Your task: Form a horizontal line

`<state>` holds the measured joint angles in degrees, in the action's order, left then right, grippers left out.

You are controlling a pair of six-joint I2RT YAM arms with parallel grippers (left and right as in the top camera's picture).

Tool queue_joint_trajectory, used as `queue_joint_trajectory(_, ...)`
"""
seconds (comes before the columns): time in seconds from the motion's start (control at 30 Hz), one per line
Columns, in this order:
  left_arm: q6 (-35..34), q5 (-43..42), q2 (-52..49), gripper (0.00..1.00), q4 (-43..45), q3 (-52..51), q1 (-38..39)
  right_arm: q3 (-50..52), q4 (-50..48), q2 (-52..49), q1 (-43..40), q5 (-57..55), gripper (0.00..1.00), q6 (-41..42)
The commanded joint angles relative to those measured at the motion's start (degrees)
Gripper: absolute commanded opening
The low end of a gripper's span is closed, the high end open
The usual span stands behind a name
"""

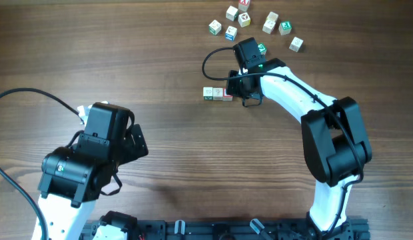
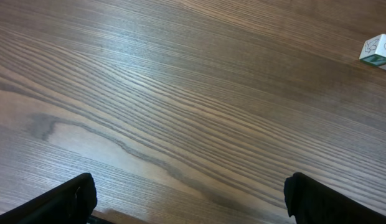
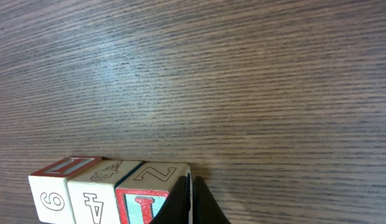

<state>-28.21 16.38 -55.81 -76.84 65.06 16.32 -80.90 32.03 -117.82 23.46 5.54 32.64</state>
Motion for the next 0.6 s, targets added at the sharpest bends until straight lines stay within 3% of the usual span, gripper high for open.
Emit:
queue_joint_trajectory(0.0, -0.8, -0.2, 0.2, 1.00, 0.1, -0.2, -0.5, 0.3, -1.1, -1.1, 0.1, 0.1, 0.05, -1.2)
queue_joint_trajectory(0.27, -0.8, -0.2, 0.3, 1.00, 0.1, -0.2, -0.5, 0.3, 0.4, -0.9, 0.1, -8.3, 0.05, 2.1)
queue_joint_trajectory(0.57, -0.8, -0.2, 0.3, 1.00, 0.1, -0.2, -0.5, 0.0, 4.1, 2.0, 0.0, -8.3, 0.05, 4.9)
